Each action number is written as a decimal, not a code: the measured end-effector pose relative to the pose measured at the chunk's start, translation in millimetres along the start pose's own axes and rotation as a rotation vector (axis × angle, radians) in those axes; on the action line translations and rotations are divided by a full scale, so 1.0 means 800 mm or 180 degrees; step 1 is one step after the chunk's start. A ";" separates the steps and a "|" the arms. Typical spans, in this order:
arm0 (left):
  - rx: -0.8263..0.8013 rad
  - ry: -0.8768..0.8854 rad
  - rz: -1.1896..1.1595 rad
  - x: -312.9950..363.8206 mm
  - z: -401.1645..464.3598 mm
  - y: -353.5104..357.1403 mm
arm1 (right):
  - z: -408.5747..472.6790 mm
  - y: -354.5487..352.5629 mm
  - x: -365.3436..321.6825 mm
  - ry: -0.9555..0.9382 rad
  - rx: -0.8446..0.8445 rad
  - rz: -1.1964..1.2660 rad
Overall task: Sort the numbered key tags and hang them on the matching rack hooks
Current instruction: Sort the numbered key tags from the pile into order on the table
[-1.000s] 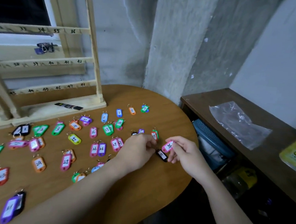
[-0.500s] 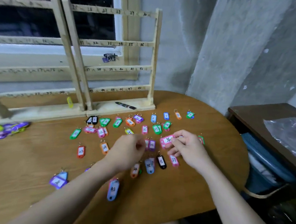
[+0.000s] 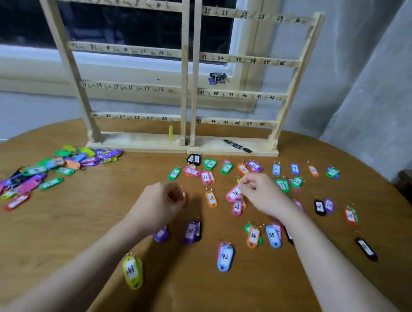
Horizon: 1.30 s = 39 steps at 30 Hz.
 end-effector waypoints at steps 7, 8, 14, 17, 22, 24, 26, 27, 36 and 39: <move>-0.0041 -0.0102 -0.0082 -0.036 0.006 -0.014 | 0.024 0.020 -0.026 0.0039 -0.0421 -0.0437; -0.0034 -0.0112 -0.0108 -0.040 0.007 -0.016 | 0.028 0.023 -0.029 0.0029 -0.0460 -0.0459; 0.0012 -0.0264 -0.0261 -0.072 0.016 -0.030 | 0.046 0.038 -0.038 -0.0017 -0.0610 -0.0559; 0.0038 -0.0394 -0.0329 -0.088 0.021 -0.036 | 0.054 0.042 -0.037 -0.0023 -0.0629 -0.0578; 0.0116 -0.0463 -0.0416 -0.110 0.028 -0.048 | 0.072 0.046 -0.041 -0.0078 -0.0462 -0.0535; 0.0142 -0.0515 -0.0482 -0.119 0.031 -0.056 | 0.082 0.053 -0.052 -0.0171 -0.0373 -0.0450; 0.0217 -0.0553 -0.0562 -0.129 0.034 -0.066 | 0.096 0.067 -0.071 -0.0293 -0.0321 -0.0336; 0.0249 -0.0583 -0.0597 -0.136 0.036 -0.071 | 0.104 0.076 -0.082 -0.0362 -0.0312 -0.0271; 0.0830 -0.1023 -0.0690 -0.208 0.076 -0.118 | 0.195 0.190 -0.158 -0.1028 -0.0263 0.0020; 0.0955 -0.1036 -0.0638 -0.218 0.098 -0.121 | 0.226 0.235 -0.169 -0.1235 -0.0212 -0.0056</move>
Point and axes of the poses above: each hand's wrist, its own z-axis towards the middle knuckle, its own y-axis out of the palm, x = y × z, the point moved 1 cm from there along z, towards the middle knuckle, and after that the axes turned 13 degrees about -y, right-handed, at the moved point
